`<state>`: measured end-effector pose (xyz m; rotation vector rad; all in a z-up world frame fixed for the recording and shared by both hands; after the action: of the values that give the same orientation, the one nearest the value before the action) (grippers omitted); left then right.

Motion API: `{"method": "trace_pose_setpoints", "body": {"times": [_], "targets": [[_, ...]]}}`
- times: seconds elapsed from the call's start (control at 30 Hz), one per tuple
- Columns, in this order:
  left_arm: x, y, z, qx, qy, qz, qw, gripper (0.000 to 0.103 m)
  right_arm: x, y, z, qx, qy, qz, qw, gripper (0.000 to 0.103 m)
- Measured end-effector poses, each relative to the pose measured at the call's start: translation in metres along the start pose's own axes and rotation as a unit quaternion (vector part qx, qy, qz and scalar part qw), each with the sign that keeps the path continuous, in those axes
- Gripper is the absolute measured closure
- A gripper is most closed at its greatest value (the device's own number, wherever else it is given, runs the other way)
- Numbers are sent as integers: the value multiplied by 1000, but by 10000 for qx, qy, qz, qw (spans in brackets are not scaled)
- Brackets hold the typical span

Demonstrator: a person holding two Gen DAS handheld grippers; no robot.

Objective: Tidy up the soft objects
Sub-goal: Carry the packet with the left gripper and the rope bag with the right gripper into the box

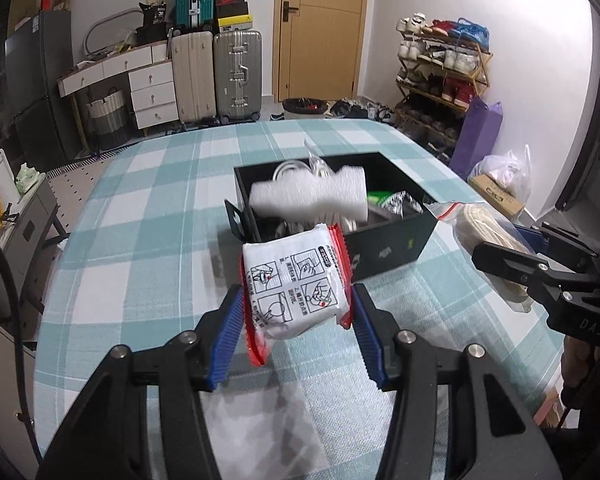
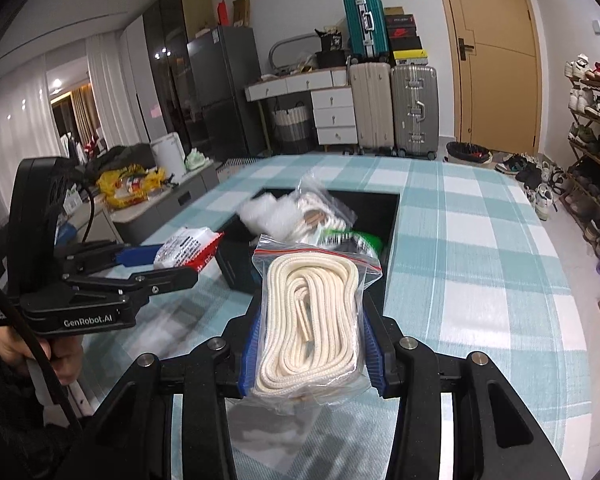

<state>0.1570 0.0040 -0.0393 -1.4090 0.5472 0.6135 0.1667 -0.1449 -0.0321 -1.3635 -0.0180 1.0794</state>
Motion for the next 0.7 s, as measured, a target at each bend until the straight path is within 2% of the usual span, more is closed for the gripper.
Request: {"method": "trace_pose_setpoints", "body": {"times": [0.27,0.7], "targets": [[1,-21,4,-81,-22,-143,9999,51,6,-19,-6,187,-12,-232,9996,60],[14,-45,2,-154,-37,-248,9996,51,21,-43,-17,368,-17,-353,9987,60]]}}
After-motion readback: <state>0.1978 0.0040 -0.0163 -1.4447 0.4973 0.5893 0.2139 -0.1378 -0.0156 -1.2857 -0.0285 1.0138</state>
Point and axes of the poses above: each gripper's, at about its wrist camera, not at the fingertips, and x roughly the way its jaws point, z to its left, y to its underside, the point moved 9 cm from there along x, roughly the way its jaws point, and after that the axes turned 13 degrees about -y, right-handed, at the moved point
